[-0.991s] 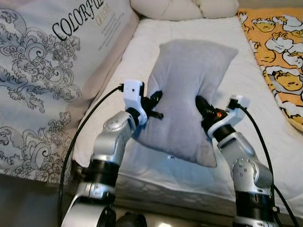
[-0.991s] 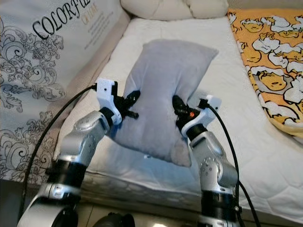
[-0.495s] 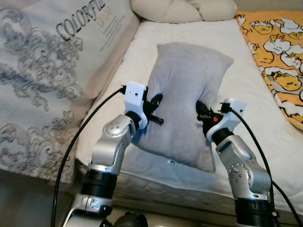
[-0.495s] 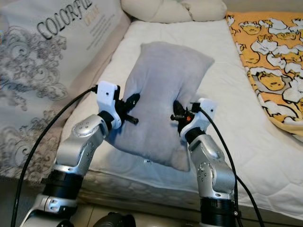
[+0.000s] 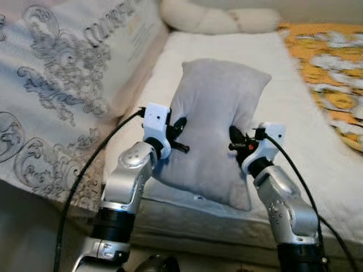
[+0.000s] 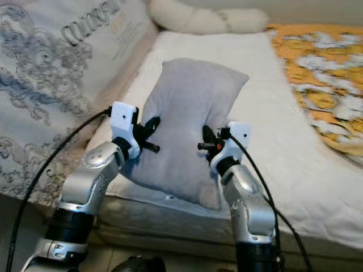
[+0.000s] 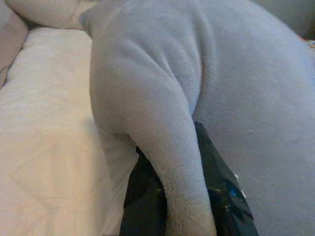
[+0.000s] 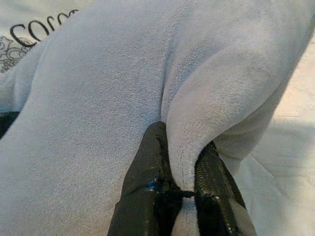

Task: Clean up the room

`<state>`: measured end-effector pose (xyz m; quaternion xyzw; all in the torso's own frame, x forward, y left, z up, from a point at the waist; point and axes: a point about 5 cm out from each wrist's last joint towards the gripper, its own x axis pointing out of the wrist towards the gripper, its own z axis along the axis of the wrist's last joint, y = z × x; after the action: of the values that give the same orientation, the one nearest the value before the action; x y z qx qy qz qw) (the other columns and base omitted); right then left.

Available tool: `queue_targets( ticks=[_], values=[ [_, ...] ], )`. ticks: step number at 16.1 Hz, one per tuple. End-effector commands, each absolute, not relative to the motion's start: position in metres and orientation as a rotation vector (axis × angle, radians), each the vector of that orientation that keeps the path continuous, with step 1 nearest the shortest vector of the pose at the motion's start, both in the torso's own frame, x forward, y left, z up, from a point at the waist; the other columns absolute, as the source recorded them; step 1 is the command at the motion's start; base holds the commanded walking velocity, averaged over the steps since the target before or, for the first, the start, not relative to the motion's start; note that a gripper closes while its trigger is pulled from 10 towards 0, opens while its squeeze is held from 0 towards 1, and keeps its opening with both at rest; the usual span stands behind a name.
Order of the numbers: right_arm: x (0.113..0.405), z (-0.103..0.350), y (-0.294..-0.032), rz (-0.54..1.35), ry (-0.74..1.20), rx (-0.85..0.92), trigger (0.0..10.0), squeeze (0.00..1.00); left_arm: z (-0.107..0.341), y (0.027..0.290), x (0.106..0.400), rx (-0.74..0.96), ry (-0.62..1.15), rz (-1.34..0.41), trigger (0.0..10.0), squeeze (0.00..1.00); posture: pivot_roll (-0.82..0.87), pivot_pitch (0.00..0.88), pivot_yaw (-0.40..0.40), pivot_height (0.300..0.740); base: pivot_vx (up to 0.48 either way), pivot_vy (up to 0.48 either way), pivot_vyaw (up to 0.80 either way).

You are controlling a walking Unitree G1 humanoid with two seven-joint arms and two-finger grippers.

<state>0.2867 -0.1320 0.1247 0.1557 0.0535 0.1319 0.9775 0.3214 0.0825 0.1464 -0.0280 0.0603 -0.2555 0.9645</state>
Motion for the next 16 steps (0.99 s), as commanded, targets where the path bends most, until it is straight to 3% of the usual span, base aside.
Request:
queue_targets(
  ticks=[1, 10, 16],
  values=[
    [0.2861, 0.1359, -0.1258, 0.295, 0.056, 0.308, 10.0, 0.0, 0.1545, 0.079, 0.3207, -0.034, 0.085, -0.524, 10.0, 0.0, -0.08, 0.0, 0.067, 0.74, 0.0, 0.292, 0.0],
    [0.2832, 0.1342, -0.1295, 0.285, 0.074, 0.308, 10.0, 0.0, 0.1539, 0.0784, 0.3222, -0.047, 0.085, -0.49, 10.0, 0.0, -0.09, 0.0, 0.037, 0.74, 0.0, 0.29, 0.0],
    [0.2838, 0.135, -0.1279, 0.283, 0.077, 0.334, 10.0, 0.0, 0.1627, 0.0827, 0.3258, -0.059, 0.04, -0.468, 10.0, 0.0, -0.09, 0.0, 0.054, 0.74, 0.0, 0.0, 0.0]
  ],
)
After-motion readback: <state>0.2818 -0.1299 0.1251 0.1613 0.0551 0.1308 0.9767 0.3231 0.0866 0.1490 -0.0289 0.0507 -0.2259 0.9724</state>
